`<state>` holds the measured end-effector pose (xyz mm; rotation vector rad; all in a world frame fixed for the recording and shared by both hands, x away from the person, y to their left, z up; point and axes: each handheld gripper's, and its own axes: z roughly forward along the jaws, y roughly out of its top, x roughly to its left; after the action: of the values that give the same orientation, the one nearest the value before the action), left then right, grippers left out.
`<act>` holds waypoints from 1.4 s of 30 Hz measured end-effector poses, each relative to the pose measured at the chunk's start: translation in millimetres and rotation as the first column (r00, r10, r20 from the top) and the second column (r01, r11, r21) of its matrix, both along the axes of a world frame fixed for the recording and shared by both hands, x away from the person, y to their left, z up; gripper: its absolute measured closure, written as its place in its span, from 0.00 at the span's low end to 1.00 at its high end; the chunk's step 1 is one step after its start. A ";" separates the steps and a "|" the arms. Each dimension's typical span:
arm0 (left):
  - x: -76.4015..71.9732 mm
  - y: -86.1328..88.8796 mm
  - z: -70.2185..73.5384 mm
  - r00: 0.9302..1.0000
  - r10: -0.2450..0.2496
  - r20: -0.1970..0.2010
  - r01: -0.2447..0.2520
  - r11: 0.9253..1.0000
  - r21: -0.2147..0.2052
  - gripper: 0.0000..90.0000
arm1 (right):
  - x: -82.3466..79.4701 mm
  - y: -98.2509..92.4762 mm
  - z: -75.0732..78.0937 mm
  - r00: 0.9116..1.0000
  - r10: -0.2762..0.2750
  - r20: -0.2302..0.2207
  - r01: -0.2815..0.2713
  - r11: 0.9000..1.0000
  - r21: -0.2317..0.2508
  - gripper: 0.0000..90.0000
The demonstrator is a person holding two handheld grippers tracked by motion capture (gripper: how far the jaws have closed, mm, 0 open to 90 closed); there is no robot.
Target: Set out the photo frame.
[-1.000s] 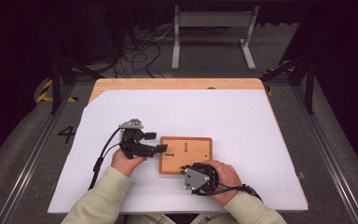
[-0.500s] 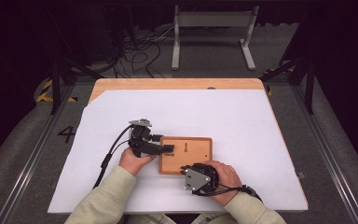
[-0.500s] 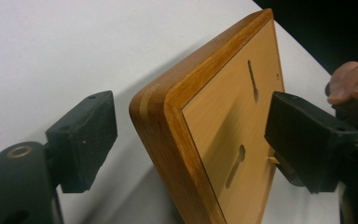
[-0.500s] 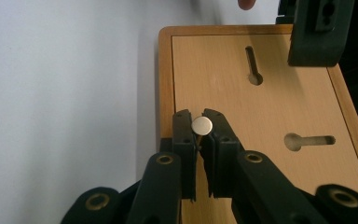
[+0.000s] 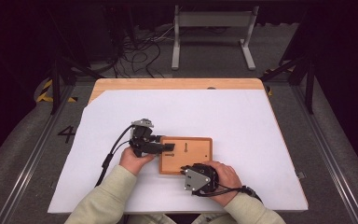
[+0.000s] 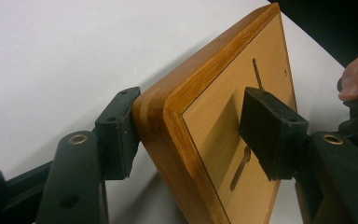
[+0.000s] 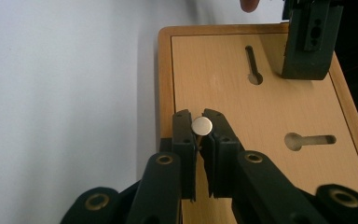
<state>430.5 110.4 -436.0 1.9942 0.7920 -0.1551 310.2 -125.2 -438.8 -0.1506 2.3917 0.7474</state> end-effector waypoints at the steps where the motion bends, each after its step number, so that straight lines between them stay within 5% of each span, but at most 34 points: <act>1: -0.3 0.6 0.4 1.000 -0.002 0.004 0.002 1.000 -0.001 0.45 | -0.3 0.2 -0.1 1.000 0.000 0.002 0.000 1.000 -0.001 0.93; 6: -1.6 4.2 2.8 0.999 -0.034 0.040 0.035 0.999 -0.006 0.48 | 0.2 -0.1 1.0 1.000 -0.004 -0.028 0.004 1.000 0.010 0.91; 13: -9.5 9.9 7.9 0.993 -0.071 0.092 0.072 0.997 -0.009 0.53 | -2.0 -6.2 9.5 0.991 0.003 -0.131 0.012 0.993 0.114 0.81; 18: -19.4 12.7 12.3 0.986 -0.086 0.142 0.086 0.996 0.006 0.54 | -3.5 -19.4 29.8 0.979 0.018 -0.205 0.039 0.962 0.271 0.72; 23: -28.9 14.0 18.2 0.975 -0.107 0.194 0.105 0.994 0.021 0.57 | -2.5 -34.3 44.2 0.980 -0.013 -0.198 0.083 0.932 0.353 0.71; 27: -37.2 15.9 22.6 0.969 -0.121 0.216 0.118 0.993 0.028 0.60 | 0.4 -51.5 55.1 0.979 -0.050 -0.197 0.131 0.899 0.419 0.72; 32: -47.1 19.1 26.1 0.959 -0.140 0.248 0.138 0.990 0.027 0.64 | 4.5 -75.0 63.3 0.979 -0.114 -0.171 0.182 0.866 0.466 0.73; 34: -50.9 19.4 27.4 0.954 -0.146 0.262 0.142 0.989 0.034 0.64 | 5.3 -79.1 63.2 0.977 -0.128 -0.168 0.194 0.861 0.470 0.73; 42: -66.2 22.4 30.8 0.936 -0.177 0.303 0.172 0.984 0.044 0.69 | 10.2 -112.7 62.8 0.959 -0.227 -0.172 0.284 0.814 0.507 0.73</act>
<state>364.3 132.9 -405.2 2.0391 0.4185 0.0589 320.4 -237.9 -376.0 0.4432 2.1410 1.2691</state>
